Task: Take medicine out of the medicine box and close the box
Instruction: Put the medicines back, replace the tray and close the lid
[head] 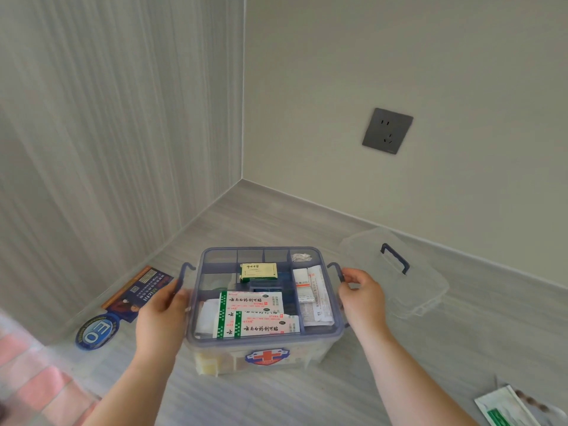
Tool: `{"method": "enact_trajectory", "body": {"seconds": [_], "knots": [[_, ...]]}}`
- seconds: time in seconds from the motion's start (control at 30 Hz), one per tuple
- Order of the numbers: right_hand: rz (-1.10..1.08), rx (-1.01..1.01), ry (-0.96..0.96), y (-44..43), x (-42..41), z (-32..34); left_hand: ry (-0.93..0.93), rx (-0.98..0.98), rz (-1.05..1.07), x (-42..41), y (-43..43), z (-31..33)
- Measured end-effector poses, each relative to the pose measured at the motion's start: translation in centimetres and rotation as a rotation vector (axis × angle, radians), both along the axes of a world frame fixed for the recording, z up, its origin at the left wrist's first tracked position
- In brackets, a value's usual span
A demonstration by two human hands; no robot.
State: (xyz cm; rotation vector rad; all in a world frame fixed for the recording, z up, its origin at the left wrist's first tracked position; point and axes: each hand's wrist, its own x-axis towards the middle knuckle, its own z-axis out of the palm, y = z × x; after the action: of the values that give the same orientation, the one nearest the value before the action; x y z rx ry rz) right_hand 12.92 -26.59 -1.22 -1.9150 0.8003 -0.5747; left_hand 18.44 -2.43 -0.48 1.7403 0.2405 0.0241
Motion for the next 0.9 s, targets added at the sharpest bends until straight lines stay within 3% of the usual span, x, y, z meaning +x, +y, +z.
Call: {"method": "enact_trajectory", "body": {"seconds": [0.2,0.37,0.47,0.7,0.8,0.9], "knots": [[-0.009,-0.021,0.09,-2.2,1.0,-1.6,0.001,0.051,0.094,0.2,-0.5,-0.4],[-0.091,-0.307,0.135,-7.3,2.6,-1.5,-0.004,0.076,0.119,0.4,-0.8,-0.4],[-0.106,-0.459,0.384,-11.4,3.3,-1.5,-0.009,0.067,0.124,0.5,-0.9,-0.4],[-0.142,-0.402,0.804,-16.0,4.1,-1.7,0.001,0.045,0.137,0.8,-0.9,-0.7],[-0.155,-0.389,0.692,-16.2,4.1,-1.9,0.001,0.041,0.15,0.8,-0.9,-0.8],[-0.183,-0.357,0.403,-15.0,3.8,-0.5,0.008,0.019,0.153,0.8,-0.7,-0.9]]}}
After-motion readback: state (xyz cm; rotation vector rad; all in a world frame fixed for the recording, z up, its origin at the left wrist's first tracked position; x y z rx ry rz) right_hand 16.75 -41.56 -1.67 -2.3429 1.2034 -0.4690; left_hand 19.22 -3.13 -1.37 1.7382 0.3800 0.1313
